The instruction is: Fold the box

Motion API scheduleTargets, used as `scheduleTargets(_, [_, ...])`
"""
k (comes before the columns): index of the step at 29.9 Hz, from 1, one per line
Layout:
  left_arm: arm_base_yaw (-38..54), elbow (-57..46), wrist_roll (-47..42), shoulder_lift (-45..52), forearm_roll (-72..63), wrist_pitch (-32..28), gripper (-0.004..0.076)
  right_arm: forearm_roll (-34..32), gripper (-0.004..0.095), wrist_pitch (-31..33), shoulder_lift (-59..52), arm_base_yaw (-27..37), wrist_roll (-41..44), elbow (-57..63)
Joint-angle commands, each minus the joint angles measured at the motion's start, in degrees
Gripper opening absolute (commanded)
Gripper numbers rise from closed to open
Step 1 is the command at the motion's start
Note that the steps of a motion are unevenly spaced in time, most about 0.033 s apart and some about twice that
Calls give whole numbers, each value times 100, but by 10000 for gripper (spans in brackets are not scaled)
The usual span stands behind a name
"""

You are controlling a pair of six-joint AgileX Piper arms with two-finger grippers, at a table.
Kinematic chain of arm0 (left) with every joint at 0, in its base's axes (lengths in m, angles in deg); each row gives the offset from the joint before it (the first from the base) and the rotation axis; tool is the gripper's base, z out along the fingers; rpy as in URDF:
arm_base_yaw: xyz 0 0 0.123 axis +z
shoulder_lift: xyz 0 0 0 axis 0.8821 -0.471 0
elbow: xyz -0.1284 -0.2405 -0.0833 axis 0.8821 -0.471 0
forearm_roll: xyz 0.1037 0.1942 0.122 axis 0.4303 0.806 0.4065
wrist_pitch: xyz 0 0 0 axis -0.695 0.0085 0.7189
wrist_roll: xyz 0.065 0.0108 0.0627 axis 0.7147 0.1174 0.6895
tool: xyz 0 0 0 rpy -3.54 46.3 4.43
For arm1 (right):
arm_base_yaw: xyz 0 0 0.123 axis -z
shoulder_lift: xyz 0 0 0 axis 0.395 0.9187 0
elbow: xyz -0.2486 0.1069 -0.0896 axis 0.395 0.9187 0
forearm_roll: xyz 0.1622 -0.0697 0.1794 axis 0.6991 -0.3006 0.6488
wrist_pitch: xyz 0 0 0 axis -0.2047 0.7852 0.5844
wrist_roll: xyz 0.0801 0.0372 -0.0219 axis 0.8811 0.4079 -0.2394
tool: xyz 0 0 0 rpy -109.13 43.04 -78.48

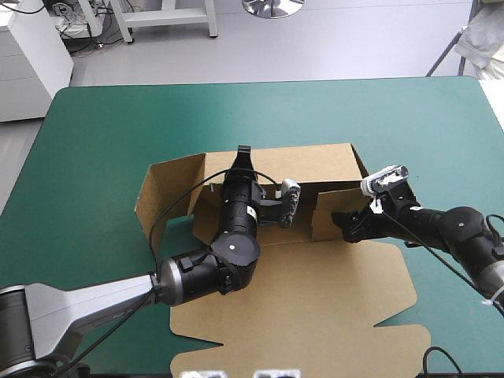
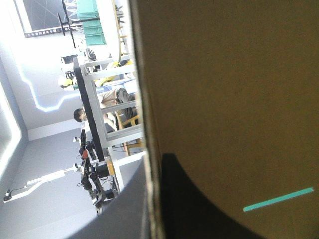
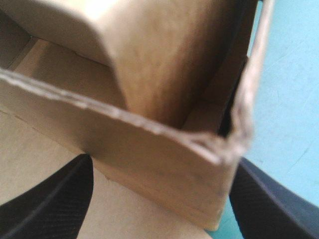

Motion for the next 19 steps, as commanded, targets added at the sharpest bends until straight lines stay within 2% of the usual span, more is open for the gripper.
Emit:
scheduleTargets(1, [8, 139, 18, 251, 380, 79, -10, 425, 698, -575, -89, -220, -104, -128])
scheduleTargets(3, [8, 139, 18, 251, 380, 79, -10, 537, 667, -669, -91, -232, -104, -128])
scheduleTargets(5, [8, 139, 18, 251, 380, 79, -10, 660, 541, -727, -91, -232, -104, -128])
scheduleTargets(6, [8, 139, 18, 251, 391, 79, -10, 714, 461, -742, -91, -232, -115, -128])
scheduleTargets(10, [8, 139, 18, 251, 417, 74, -10, 788, -18, -732, -91, -232, -220, -128])
scheduleTargets(17, [8, 139, -46, 251, 428, 18, -10, 1518, -19, -721, -73, -232, -650, -128])
scheduleTargets(19, [8, 139, -104, 251, 403, -15, -9, 1528, -19, -721, -73, -232, -664, -128])
